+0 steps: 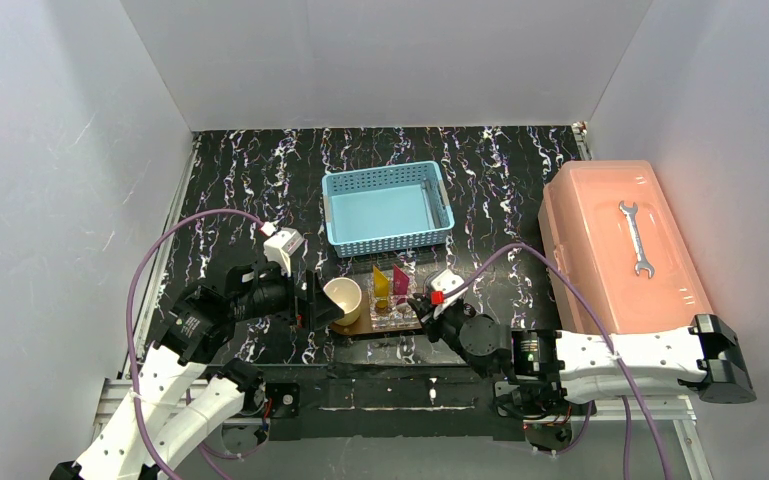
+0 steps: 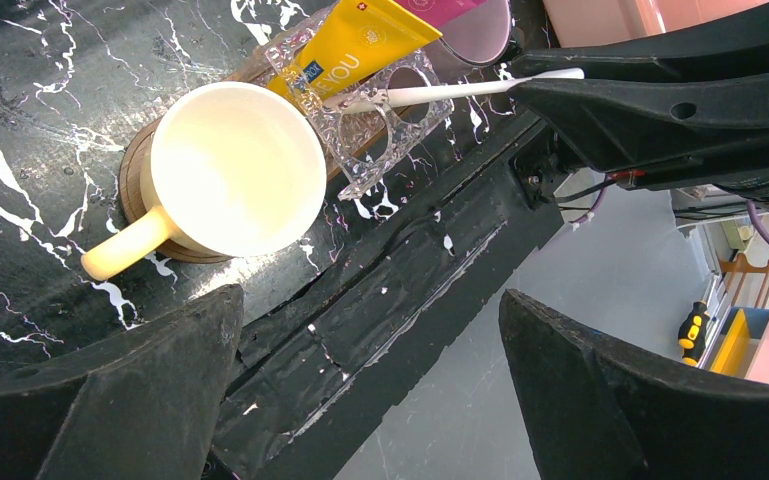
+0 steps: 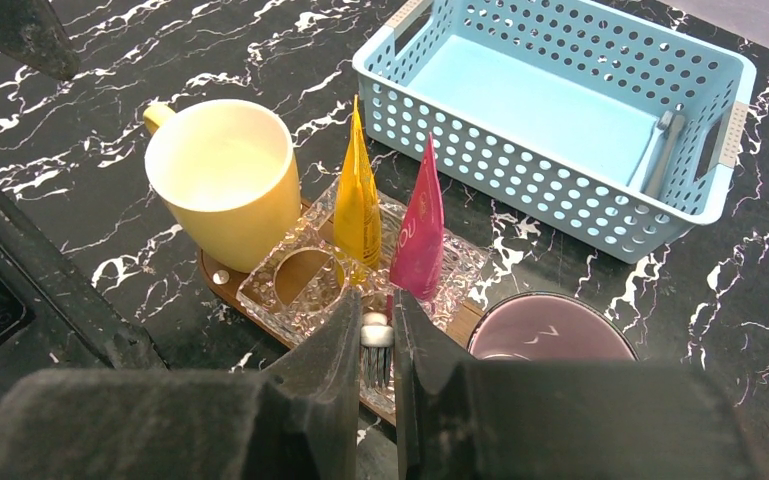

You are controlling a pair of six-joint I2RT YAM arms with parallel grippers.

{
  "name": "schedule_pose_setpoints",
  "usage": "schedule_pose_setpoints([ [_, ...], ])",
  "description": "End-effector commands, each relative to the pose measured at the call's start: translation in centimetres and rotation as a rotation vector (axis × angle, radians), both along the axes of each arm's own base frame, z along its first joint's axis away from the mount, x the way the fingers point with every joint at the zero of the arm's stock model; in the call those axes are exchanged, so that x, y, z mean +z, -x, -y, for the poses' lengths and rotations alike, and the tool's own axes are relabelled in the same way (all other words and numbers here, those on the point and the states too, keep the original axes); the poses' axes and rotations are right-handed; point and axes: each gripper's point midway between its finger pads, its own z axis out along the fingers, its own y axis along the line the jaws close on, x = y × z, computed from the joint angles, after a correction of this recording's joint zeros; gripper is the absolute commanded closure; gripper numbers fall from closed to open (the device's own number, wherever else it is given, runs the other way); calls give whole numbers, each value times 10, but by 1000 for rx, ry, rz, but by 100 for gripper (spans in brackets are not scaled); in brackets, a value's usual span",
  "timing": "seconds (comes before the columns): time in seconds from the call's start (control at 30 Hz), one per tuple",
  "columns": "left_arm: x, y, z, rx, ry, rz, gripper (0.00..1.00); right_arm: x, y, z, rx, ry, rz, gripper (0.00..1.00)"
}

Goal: Prepare toiletry sets of a toothbrush and toothpaste on the tray

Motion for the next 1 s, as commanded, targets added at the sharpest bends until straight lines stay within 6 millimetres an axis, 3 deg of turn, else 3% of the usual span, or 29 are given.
schedule_pose_setpoints([
  [0.0, -4, 0, 0, -4, -5, -3, 1, 19, -4, 1, -34, -97, 19, 99],
  [0.6, -5, 0, 0, -2, -5, -5, 1, 4, -8, 1, -58, -77, 29, 99],
  [0.97, -5, 0, 1, -5, -6, -6, 1, 11, -5, 0, -39, -66, 25, 60],
])
